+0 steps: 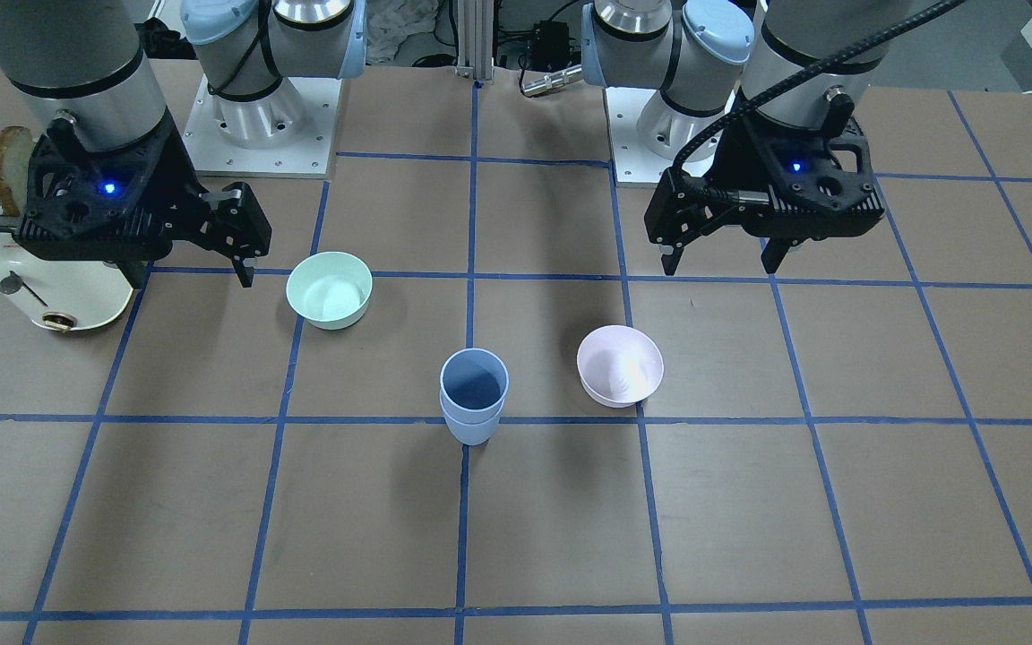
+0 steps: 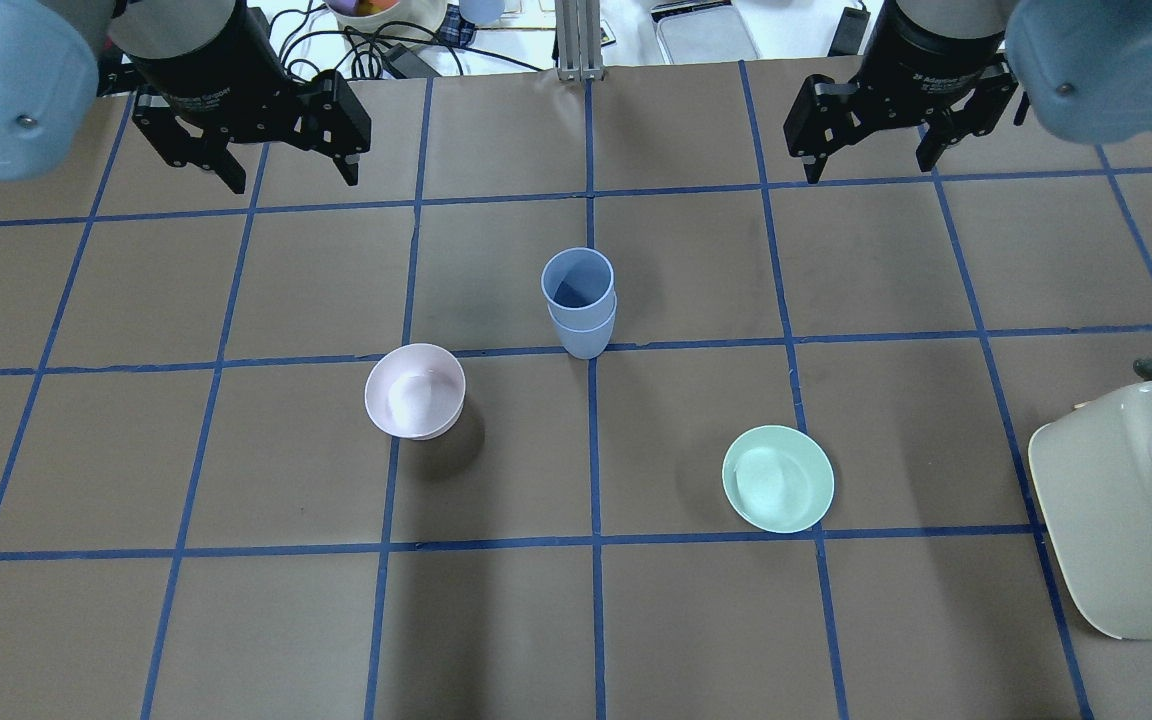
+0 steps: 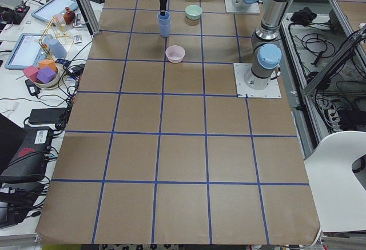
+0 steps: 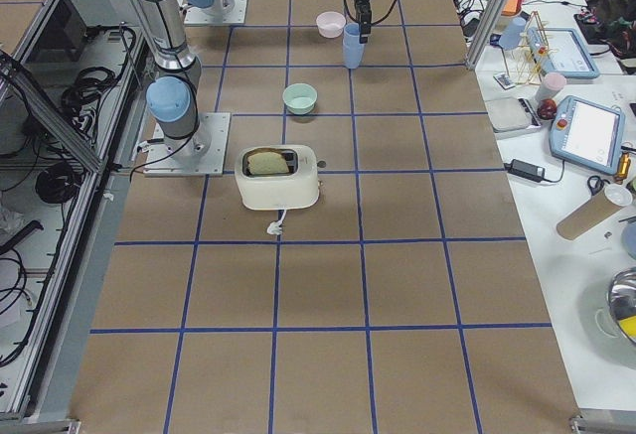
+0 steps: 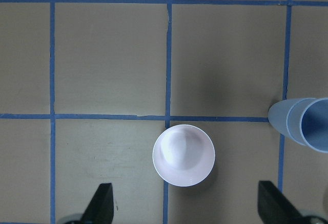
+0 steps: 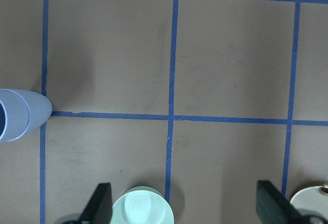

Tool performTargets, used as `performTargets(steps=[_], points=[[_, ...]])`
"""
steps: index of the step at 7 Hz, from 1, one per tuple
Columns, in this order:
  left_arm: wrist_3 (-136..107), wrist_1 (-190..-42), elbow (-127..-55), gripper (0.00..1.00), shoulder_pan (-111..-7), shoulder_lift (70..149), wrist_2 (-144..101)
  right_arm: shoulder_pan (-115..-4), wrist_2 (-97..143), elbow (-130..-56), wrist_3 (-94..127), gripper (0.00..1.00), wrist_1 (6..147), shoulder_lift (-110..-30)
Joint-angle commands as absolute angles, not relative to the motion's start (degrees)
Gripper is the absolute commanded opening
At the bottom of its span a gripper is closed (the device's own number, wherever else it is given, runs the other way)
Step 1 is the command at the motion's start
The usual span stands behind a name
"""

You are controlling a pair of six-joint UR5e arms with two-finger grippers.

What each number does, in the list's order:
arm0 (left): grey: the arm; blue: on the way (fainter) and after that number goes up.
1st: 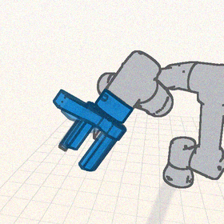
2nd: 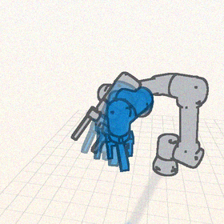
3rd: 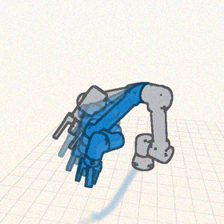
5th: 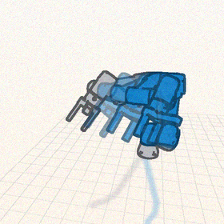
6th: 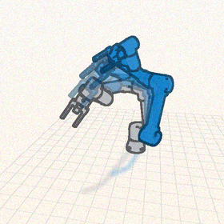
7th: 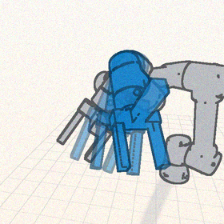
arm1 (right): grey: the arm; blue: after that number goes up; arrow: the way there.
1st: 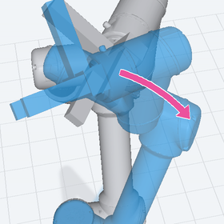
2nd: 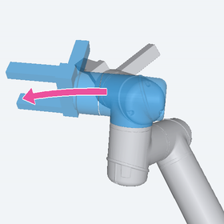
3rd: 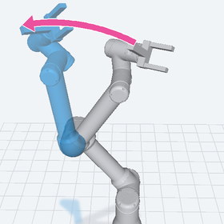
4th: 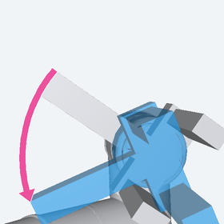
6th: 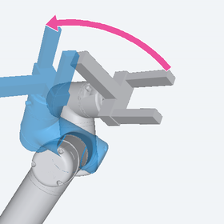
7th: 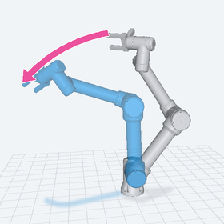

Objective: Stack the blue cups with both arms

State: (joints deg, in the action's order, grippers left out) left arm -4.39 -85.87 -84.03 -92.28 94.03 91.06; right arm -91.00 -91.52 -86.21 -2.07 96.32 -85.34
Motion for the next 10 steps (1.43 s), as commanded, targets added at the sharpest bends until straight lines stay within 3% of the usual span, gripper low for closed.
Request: performTargets(steps=[1,10], points=[[-4.5,-85.9,-83.9,1.00,-92.3,94.1,91.1,-91.0,-91.8,-86.4,-1.9,1.00,96.5,-85.4],[-4.5,-86.7,-83.8,1.00,-92.2,93.8,91.1,-90.9,-91.8,-86.5,-1.5,1.00,96.4,-85.4]])
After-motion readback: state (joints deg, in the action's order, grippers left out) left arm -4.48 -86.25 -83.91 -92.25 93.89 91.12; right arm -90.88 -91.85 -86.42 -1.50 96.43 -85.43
